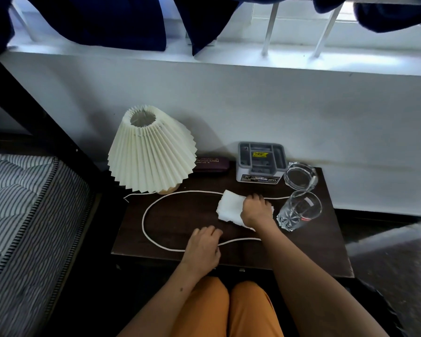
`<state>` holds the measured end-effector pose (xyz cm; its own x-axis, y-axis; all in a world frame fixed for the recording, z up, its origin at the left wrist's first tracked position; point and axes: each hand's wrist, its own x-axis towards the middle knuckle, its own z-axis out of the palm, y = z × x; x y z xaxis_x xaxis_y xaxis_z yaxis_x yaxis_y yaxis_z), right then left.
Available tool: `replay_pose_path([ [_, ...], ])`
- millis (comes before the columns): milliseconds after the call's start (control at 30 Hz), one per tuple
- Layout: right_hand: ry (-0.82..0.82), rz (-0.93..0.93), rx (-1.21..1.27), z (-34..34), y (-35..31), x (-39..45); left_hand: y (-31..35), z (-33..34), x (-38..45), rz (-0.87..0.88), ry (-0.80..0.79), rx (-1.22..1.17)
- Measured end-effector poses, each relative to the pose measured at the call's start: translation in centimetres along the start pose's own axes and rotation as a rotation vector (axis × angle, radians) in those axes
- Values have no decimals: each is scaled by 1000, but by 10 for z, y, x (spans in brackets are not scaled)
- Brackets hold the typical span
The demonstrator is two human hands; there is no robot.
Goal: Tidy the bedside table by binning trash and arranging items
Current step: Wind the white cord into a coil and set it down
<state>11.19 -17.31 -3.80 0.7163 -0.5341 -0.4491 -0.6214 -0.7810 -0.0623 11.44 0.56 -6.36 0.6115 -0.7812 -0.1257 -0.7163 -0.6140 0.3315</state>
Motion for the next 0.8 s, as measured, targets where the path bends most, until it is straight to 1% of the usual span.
replay_pose_path([
  [133, -3, -18, -52, -1, 3, 4, -1, 5, -2, -19, 5, 69],
  [267, -7, -37, -87, -2, 2, 5, 1, 7, 1, -8, -28, 143],
  [500, 27, -124, -31, 2, -5, 2, 0, 4, 5, -15, -60, 208],
  [567, 89, -134, -49, 1, -3, 1, -2, 1, 5, -25, -46, 198],
  [800, 428, -247, -119, -29, 6, -4, -6, -14, 5, -78, 69, 148],
])
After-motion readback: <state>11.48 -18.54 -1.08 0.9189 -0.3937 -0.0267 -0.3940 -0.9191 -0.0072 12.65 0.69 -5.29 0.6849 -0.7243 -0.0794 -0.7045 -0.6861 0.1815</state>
